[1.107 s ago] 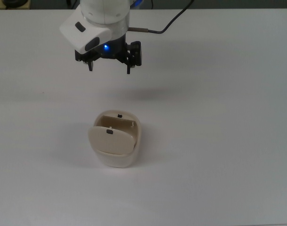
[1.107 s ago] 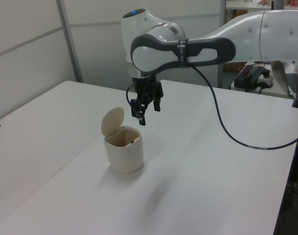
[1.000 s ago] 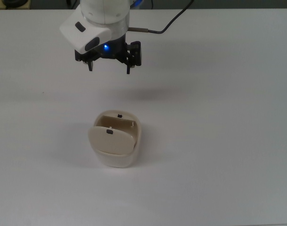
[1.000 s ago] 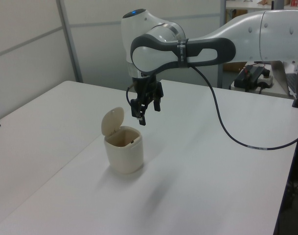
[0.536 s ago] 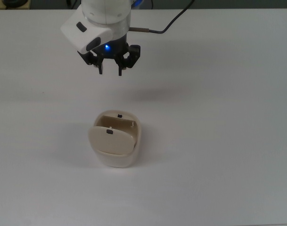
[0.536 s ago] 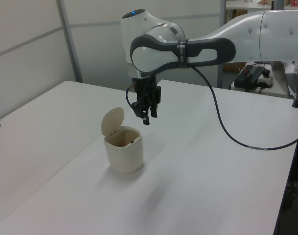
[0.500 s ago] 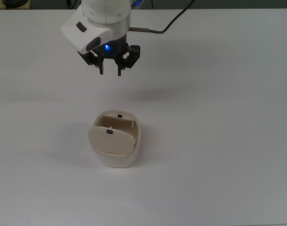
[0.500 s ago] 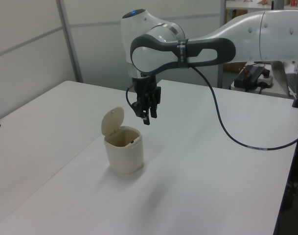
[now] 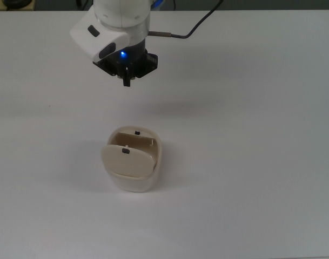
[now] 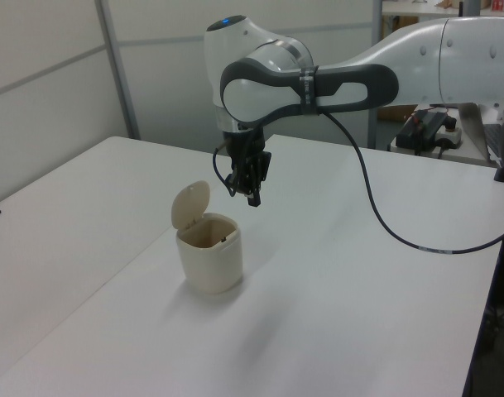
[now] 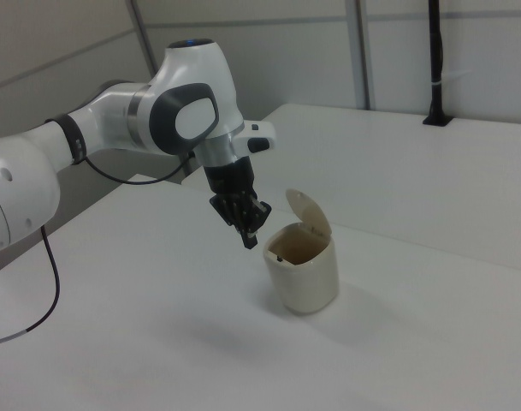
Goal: Close the trash can
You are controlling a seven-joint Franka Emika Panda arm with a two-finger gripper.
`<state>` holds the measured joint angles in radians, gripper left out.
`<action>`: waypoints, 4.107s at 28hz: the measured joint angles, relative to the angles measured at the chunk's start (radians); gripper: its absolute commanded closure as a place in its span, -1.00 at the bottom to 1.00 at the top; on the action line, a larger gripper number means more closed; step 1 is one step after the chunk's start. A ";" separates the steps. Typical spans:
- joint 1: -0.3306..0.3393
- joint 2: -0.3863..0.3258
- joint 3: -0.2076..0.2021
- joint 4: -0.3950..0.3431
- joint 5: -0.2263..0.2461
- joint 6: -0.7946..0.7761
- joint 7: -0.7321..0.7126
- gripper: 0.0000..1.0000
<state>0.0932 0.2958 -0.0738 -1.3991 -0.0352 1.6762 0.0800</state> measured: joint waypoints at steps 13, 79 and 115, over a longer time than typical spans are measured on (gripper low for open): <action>-0.001 0.015 -0.003 -0.001 0.000 0.203 0.003 1.00; 0.000 0.140 0.010 -0.079 0.041 0.414 0.079 1.00; -0.006 0.008 0.009 -0.012 0.041 0.055 0.012 -1.00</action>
<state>0.0872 0.3034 -0.0649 -1.4115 0.0058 1.7309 0.0916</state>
